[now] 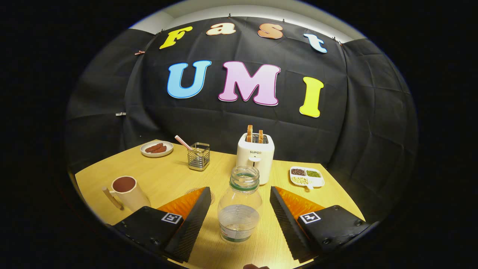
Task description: Take the bottle from table, then pour the juice into the cup, finally place the bottle on the coaster
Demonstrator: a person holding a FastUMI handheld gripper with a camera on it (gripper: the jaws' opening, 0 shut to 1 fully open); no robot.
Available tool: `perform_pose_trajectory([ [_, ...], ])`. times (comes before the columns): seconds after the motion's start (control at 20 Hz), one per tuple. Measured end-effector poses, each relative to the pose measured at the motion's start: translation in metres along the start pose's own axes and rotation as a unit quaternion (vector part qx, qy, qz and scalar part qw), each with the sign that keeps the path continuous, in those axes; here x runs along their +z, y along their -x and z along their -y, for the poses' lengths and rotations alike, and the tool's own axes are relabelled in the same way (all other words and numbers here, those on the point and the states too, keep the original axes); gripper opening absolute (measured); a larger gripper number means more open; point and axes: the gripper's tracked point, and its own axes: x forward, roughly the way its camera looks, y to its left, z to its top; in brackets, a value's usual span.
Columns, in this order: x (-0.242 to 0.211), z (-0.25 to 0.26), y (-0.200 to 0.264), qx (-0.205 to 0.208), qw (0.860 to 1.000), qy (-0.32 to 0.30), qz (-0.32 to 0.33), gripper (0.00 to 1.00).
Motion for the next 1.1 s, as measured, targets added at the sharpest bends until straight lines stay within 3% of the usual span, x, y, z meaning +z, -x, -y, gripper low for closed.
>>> perform_pose_trajectory([
  [0.7, -0.049, -0.003, -0.01, 0.002, 0.999, -0.029, -0.038, 0.97],
  [0.85, -0.045, -0.004, -0.01, 0.001, 0.999, -0.031, -0.033, 0.81],
  [1.1, -0.045, -0.007, -0.013, 0.011, 0.999, -0.021, -0.036, 0.8],
])
